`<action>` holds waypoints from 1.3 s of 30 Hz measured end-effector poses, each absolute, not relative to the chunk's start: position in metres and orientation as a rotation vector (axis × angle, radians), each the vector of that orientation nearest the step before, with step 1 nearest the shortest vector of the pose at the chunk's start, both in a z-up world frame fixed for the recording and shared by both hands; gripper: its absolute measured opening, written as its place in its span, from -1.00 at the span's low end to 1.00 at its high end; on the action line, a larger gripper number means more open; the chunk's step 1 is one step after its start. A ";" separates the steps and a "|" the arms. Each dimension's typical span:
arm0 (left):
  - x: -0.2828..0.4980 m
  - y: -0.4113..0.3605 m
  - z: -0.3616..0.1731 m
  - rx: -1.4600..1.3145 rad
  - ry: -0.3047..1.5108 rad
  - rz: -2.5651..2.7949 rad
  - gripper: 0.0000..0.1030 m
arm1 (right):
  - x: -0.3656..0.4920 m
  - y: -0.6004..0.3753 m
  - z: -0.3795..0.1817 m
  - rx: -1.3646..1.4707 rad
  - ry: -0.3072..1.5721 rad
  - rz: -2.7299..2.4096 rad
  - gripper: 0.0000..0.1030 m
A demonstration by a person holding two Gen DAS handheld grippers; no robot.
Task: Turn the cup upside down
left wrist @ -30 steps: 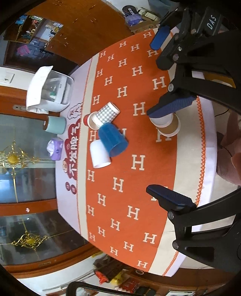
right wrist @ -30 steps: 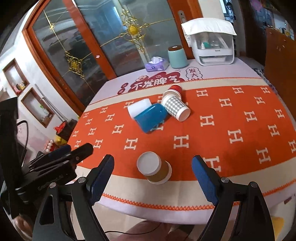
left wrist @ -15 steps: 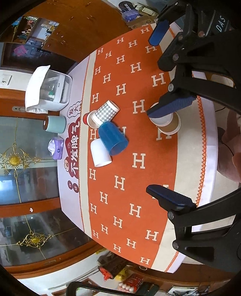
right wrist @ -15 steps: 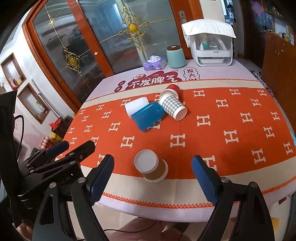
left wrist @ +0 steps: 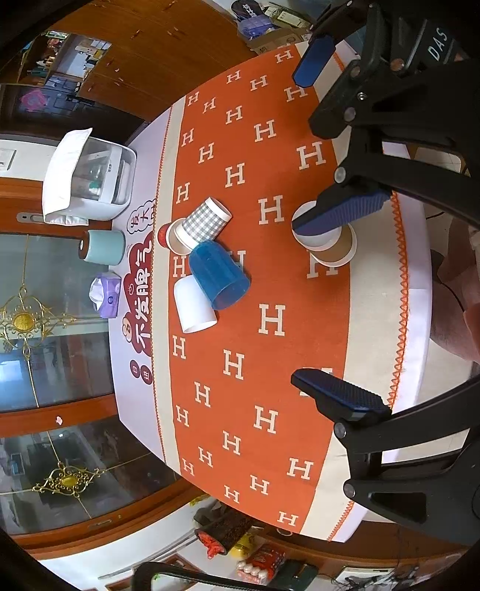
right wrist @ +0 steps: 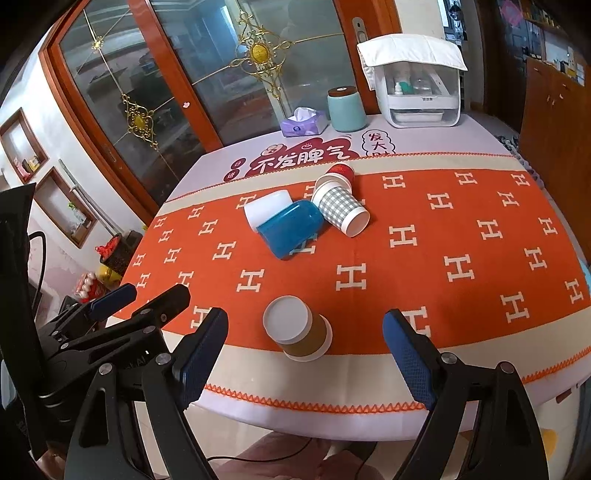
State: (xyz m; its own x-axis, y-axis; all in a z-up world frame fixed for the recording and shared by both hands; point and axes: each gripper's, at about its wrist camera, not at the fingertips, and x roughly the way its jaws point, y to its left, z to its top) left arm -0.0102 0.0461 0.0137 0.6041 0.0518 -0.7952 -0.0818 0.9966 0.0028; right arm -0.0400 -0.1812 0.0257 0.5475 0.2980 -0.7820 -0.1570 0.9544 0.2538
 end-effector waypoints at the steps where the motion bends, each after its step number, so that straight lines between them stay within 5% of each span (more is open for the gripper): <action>1: -0.010 0.047 0.013 -0.034 0.919 0.078 0.40 | -0.040 -0.181 0.025 0.161 0.956 0.271 0.69; 39: 0.000 0.056 0.002 -0.024 0.950 0.075 0.40 | -0.042 -0.177 0.015 0.176 0.977 0.271 0.69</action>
State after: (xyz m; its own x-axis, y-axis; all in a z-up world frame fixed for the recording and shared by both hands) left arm 0.0002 0.0560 0.0019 0.5789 0.0538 -0.8136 -0.0750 0.9971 0.0126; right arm -0.0417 -0.1773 0.0152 0.5302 0.3046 -0.7913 -0.1470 0.9521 0.2681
